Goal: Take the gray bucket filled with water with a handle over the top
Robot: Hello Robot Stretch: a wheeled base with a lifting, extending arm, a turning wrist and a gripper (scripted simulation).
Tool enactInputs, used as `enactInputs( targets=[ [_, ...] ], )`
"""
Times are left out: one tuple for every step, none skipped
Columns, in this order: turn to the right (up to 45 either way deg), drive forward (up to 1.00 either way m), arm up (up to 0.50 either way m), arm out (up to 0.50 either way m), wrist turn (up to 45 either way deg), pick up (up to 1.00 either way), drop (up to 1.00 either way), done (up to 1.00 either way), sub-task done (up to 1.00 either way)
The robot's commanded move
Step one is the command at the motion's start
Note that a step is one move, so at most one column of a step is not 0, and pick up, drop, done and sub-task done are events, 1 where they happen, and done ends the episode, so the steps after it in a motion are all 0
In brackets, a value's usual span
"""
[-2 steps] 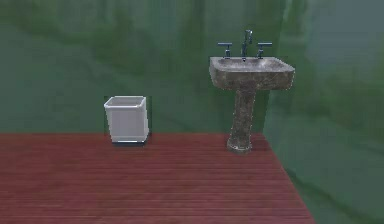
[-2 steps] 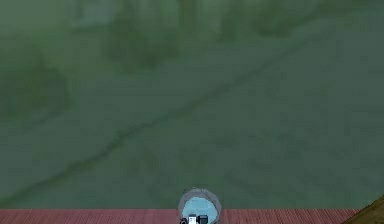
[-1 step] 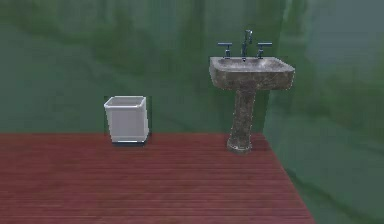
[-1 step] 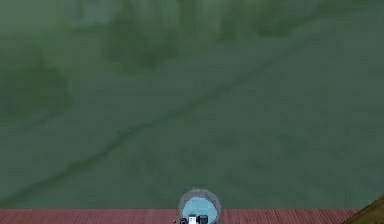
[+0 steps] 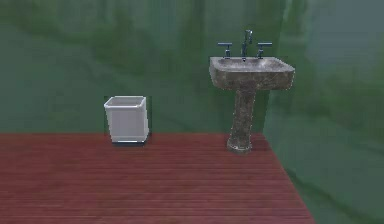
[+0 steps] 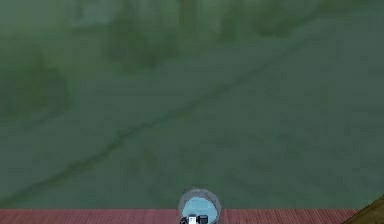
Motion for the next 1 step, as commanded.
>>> enactInputs(
  targets=[
    [0.0,0.00,0.00,0.00,45.0,0.00,0.00,0.00,0.00]
  ],
)
